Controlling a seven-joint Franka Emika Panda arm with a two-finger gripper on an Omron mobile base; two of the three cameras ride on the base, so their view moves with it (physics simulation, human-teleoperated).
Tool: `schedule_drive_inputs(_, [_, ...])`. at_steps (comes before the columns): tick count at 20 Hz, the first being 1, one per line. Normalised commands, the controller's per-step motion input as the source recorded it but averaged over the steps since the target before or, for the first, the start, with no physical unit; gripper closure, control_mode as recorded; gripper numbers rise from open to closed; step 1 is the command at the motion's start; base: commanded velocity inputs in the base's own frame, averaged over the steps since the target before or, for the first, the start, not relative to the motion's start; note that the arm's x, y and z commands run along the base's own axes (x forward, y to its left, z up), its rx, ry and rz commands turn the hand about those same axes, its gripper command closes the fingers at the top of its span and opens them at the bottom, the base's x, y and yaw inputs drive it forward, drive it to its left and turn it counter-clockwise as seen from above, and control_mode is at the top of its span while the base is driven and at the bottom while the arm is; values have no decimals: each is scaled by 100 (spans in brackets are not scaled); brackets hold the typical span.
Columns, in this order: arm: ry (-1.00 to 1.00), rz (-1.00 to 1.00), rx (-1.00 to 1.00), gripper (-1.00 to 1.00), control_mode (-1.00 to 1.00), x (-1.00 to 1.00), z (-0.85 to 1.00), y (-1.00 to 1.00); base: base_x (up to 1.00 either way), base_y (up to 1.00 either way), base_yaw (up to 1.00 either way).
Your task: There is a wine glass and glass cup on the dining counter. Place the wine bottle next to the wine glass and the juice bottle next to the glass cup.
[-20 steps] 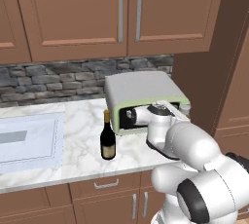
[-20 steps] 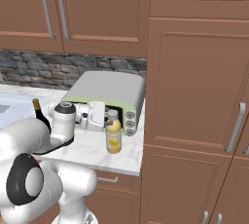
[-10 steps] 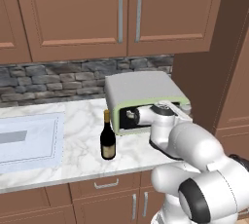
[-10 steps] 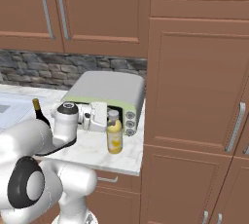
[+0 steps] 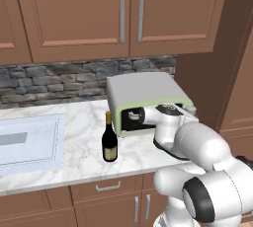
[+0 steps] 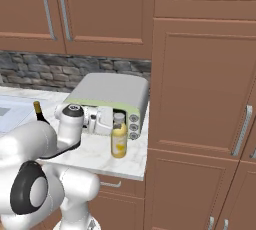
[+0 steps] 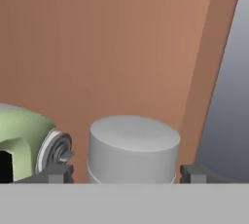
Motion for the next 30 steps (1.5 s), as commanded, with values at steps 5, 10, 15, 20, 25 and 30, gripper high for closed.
schedule_drive_inputs(5, [2, 0, 0, 100, -100, -1, 0, 0, 0, 0, 0])
schedule_drive_inputs(10, [0, 3, 0, 100, -100, -67, 40, 8, 0, 0, 0])
schedule_drive_inputs(15, [5, 4, 0, 100, -100, -40, 100, 35, 0, 0, 0])
schedule_drive_inputs(20, [6, 9, 0, 100, -100, -40, 100, 16, 0, 0, 0])
schedule_drive_inputs(25, [0, 18, 0, 100, -100, -41, 74, 0, 0, 0, 0])
schedule_drive_inputs(30, [-2, 31, 0, 100, -100, -9, -2, 1, 0, 0, 0])
